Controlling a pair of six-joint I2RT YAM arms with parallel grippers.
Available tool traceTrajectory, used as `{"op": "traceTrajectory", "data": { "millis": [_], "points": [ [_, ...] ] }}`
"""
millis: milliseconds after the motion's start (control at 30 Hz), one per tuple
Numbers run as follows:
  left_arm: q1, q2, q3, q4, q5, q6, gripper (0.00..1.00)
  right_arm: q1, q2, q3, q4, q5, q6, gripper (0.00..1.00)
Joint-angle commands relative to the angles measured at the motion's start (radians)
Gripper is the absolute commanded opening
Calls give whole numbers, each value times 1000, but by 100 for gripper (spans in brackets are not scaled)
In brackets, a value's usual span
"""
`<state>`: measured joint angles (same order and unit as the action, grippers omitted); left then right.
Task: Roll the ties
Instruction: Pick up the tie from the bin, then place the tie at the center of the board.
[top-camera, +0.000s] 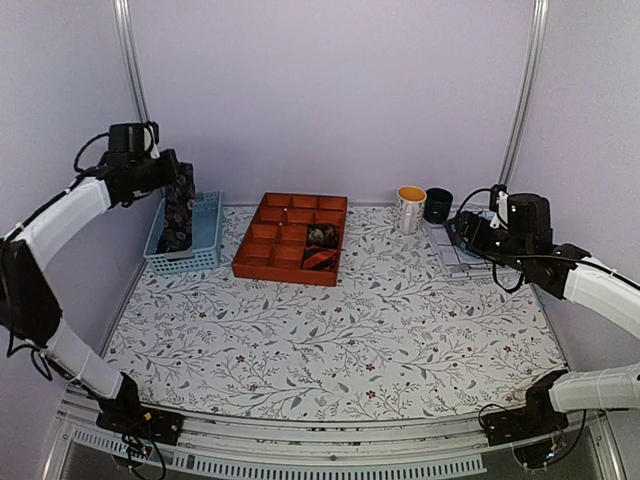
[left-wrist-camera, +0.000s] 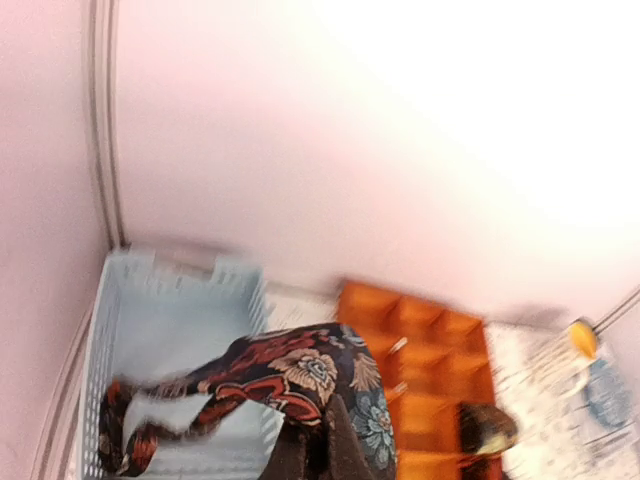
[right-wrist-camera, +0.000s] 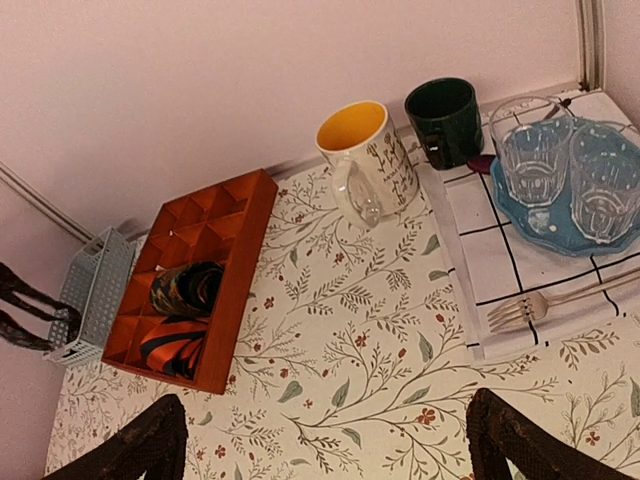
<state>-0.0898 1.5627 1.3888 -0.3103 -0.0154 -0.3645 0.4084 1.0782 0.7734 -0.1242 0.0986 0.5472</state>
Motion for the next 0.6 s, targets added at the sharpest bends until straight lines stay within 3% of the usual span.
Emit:
{"op": "traceTrajectory", "data": {
  "millis": [0, 167, 333, 433, 567],
  "points": [
    [-81, -275, -7, 160, 22, -14, 0, 11, -115, 69, -59, 45, 3, 95],
    [-267, -503, 5, 283, 167, -26, 0, 14, -178, 107, -102, 42, 8, 95],
    [-413, -541, 58, 286, 331, -177, 0, 14, -222, 128, -138, 20, 12, 95],
    [-513, -553, -58, 352, 372, -281, 0, 15, -225, 125, -164, -3, 16, 95],
    [-702, -558, -338, 439, 288, -304, 0, 14, -228, 87, -188, -14, 24, 95]
  ]
}}
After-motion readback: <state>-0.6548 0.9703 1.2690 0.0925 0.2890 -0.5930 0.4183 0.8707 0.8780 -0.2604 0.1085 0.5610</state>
